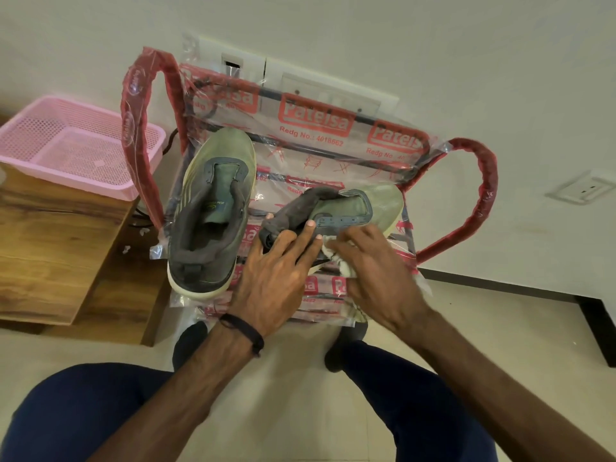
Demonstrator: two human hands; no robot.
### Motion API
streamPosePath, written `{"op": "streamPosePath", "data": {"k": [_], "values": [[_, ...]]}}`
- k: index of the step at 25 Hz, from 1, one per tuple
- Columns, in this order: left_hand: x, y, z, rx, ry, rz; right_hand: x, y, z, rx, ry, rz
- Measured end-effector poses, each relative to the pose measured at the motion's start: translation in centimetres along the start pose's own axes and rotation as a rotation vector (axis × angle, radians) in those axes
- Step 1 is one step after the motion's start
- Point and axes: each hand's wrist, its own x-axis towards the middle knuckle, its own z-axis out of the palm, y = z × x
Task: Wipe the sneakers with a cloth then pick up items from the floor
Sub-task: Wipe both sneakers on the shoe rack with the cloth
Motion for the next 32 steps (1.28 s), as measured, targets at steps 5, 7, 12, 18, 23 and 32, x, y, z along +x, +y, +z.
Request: {"op": "streamPosePath", "data": {"k": [5, 7, 12, 18, 23, 32], "values": [[0.4, 0.0, 0.0, 0.008, -0.025, -0.003, 1.3, 5.0, 0.0, -0.024, 0.027, 0.208], [0.3, -0.1, 0.1, -0.002, -0.021, -0.006, 0.9, 4.0, 0.4, 0.014, 0.029, 0.199], [0.3, 0.0, 0.0, -0.014, -0.035, -0.006, 1.0, 3.2, 0.0, -0.003, 0.000, 0.011], [0.2, 0.0, 0.1, -0.017, -0.019, -0.011, 0.2, 1.5, 0.5, 0.039, 0.040, 0.121], [0.4, 0.1, -0.1, -0.015, -0.011, 0.000, 1.3, 4.5, 0.0, -0.014, 0.017, 0.106], [0.3, 0.1, -0.1, -0.012, -0.024, 0.005, 0.4, 3.4, 0.0, -0.030, 0.013, 0.042]]}}
